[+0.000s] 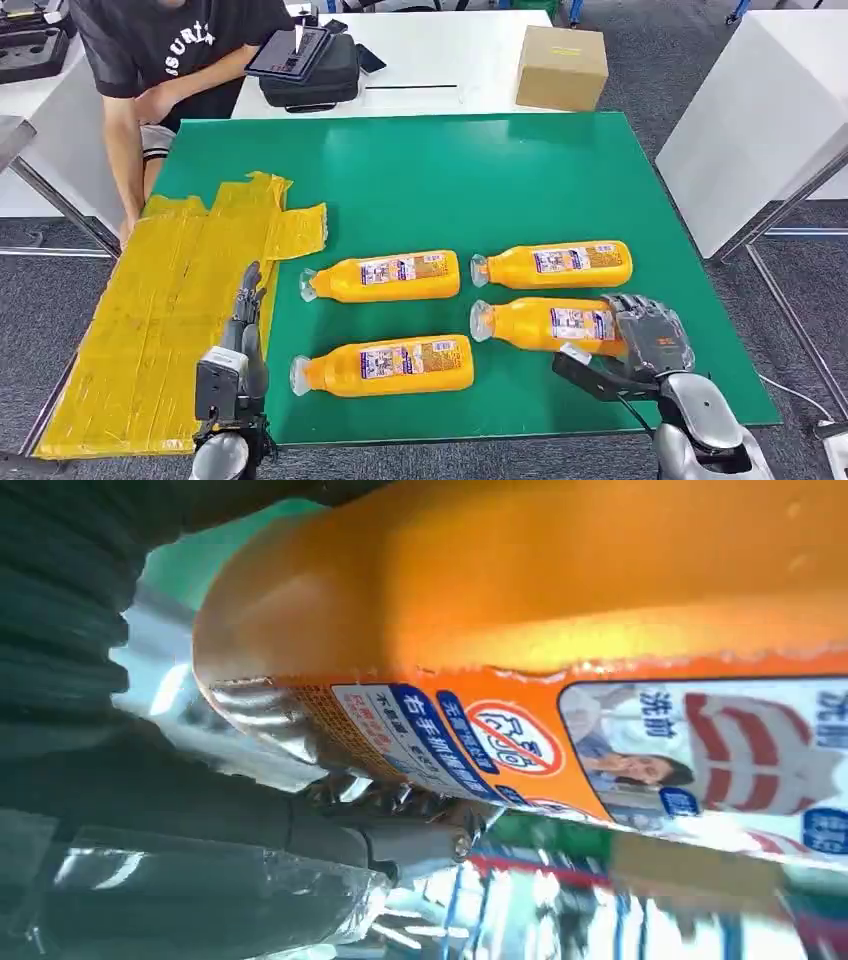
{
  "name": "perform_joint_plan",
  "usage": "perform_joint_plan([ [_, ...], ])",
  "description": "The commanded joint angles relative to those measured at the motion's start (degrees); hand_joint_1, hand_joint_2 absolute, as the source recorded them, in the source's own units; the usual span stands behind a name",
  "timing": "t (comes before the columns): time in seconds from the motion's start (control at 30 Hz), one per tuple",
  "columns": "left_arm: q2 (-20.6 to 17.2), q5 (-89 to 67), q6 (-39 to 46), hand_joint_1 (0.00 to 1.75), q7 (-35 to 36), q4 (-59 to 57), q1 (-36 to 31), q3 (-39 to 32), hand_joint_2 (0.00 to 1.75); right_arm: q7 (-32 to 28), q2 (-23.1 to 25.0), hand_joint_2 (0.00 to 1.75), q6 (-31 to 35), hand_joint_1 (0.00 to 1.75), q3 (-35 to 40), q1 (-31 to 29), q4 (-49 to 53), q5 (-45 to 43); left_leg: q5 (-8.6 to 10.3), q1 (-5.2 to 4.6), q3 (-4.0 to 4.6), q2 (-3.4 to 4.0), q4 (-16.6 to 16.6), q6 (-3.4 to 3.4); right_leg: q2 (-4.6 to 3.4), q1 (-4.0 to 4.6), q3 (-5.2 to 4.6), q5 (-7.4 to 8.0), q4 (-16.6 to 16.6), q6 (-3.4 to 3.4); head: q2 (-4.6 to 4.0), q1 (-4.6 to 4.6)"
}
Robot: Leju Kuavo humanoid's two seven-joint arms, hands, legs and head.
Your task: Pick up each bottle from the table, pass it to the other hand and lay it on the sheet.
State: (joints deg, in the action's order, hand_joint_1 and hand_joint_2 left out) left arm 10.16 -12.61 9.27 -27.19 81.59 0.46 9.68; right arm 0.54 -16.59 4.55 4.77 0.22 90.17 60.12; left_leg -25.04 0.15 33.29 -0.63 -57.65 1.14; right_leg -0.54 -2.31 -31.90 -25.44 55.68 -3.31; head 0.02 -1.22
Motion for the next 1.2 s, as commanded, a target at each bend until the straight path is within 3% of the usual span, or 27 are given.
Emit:
perform_joint_plan([
  [0.03,0.06,-0.95,0.01,0.0,0.37,-1.14,-0.55,-1.93,0.0,-2.08,7.54,1.75,3.93,1.75,1.21,0.95,14.53,-3.99,-0.04,0.03,-0.07,0.12,0.01,-0.08,-0.05,0.05,0.03,-0.02,0.0,0.21,0.0,0.0],
  [0.13,0.06,-0.95,0.01,0.0,0.37,-1.14,-0.55,-1.93,0.0,-2.08,7.54,1.75,3.93,1.75,1.21,0.95,14.53,-3.99,-0.02,0.02,-0.04,0.07,0.01,-0.05,0.0,0.04,0.03,0.0,-0.01,0.14,-0.02,0.0],
  [0.27,-0.45,-1.21,0.39,0.0,-0.16,-2.01,-0.57,-1.27,0.0,-4.82,9.68,1.75,8.87,1.75,0.65,1.38,15.66,-6.82,-0.03,0.03,-0.09,0.09,0.02,-0.07,0.0,0.05,0.09,-0.01,-0.04,0.22,-0.02,0.0],
  [0.4,-0.64,-1.11,0.64,0.0,-0.3,-1.7,-0.48,-0.75,0.0,-9.16,10.62,1.75,13.07,1.75,0.66,1.24,15.86,-16.87,-0.04,-0.01,-0.08,0.09,0.02,-0.08,0.0,0.02,0.07,-0.02,-0.02,0.23,0.0,0.0],
  [0.63,-0.89,-1.93,0.87,0.0,0.22,0.89,-2.17,3.16,0.0,-17.02,15.36,1.75,14.39,1.75,7.01,-6.68,-5.05,-33.78,-0.02,0.09,-0.19,0.31,0.06,-0.1,-0.21,0.13,0.16,0.1,-0.13,0.28,-0.02,0.0],
  [0.73,-2.18,-2.67,0.04,0.0,1.44,5.14,-3.14,5.39,0.0,-24.28,18.95,1.75,16.82,1.75,9.59,-11.1,-13.16,-39.31,-0.01,0.13,-0.15,0.38,0.04,-0.1,-0.28,0.15,0.1,0.12,-0.11,0.25,0.0,0.02],
  [0.87,-3.95,-4.85,-1.67,0.0,5.42,6.65,-6.61,8.39,0.0,-25.23,21.47,1.75,16.58,1.75,11.45,-14.2,-17.88,-41.65,0.07,0.1,-0.01,0.32,-0.02,-0.03,-0.23,0.12,-0.03,0.14,0.01,0.16,-0.02,0.02],
  [1.2,-4.77,-4.82,-2.25,0.0,6.4,4.61,-11.55,14.18,0.0,-25.28,22.55,1.75,15.84,1.75,12.59,-16.37,-23.04,-43.45,0.11,0.04,-0.07,0.13,0.01,0.04,-0.04,0.06,0.09,0.09,-0.01,0.14,-0.02,0.02],
])
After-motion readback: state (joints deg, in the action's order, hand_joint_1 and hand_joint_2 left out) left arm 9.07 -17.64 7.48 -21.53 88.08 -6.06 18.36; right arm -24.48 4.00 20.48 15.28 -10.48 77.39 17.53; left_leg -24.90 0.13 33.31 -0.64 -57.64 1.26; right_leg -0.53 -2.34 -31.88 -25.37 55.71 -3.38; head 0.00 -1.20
